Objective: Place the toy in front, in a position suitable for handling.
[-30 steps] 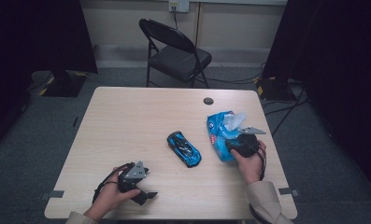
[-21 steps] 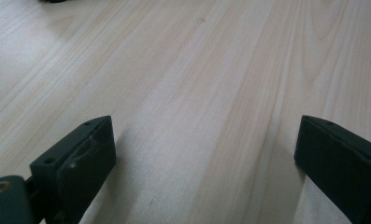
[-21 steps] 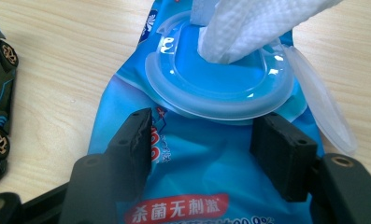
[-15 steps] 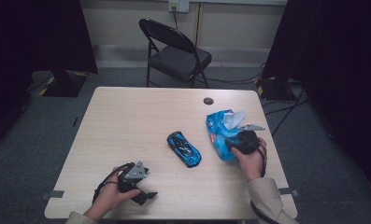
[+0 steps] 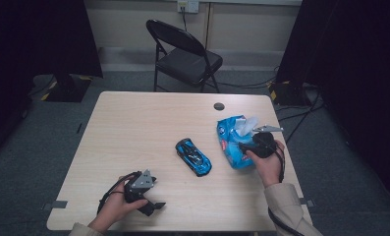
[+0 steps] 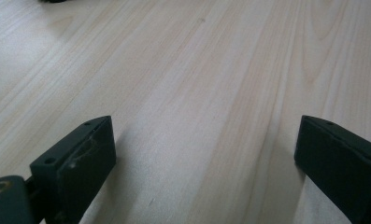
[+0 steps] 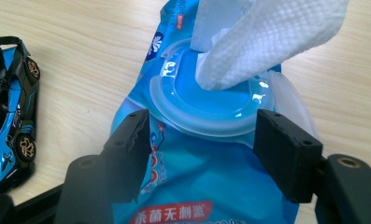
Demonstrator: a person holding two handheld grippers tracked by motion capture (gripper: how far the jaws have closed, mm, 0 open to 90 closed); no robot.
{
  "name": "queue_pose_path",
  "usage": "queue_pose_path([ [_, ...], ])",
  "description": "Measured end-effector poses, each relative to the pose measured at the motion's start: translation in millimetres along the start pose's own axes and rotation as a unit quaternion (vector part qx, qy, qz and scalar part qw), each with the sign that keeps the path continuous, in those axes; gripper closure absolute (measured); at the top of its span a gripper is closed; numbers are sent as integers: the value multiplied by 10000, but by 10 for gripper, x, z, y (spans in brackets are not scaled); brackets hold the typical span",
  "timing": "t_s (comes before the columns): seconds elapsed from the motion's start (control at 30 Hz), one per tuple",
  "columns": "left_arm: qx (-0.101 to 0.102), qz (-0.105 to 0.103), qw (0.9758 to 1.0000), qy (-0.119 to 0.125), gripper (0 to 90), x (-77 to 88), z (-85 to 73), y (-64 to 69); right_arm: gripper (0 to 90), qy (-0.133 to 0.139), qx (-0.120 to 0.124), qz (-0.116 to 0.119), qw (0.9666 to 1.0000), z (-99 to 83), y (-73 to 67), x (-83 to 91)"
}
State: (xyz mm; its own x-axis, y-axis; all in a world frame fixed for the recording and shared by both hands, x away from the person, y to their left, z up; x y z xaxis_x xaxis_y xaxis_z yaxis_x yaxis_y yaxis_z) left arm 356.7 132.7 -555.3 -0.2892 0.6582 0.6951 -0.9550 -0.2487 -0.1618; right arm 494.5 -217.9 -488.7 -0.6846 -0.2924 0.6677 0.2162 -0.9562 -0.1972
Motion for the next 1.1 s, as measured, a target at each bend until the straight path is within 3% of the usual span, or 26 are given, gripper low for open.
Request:
queue_pose_path([
  [0.3,-17,-8,10000,5,46,-5,2,-3,378,-53,-66,19,10000,141,-31,33],
  [0.4,-26,-12,10000,10,45,-6,3,-3,375,-22,-14,8,10000,202,-23,53],
  [0.67,-24,-9,10000,8,45,-6,3,-3,377,151,-159,-56,9997,396,39,70],
  [1.1,-24,-12,10000,11,44,-7,3,-3,421,103,-317,-177,9993,479,154,-143],
])
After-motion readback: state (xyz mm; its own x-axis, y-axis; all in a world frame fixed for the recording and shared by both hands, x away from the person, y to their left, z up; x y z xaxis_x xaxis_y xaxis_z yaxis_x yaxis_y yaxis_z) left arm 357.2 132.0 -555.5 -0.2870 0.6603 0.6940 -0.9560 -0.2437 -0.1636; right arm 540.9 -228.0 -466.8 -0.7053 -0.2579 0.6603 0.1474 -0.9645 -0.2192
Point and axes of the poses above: each handheld gripper's, and its own axes: x roughly backward along the jaws, z roughly out of its top, y roughly to its right, the point moved 7 cm from there along -x, roughly forward along the jaws, and after that the axes turned 15 degrees about -x, right-handed, at the moved point
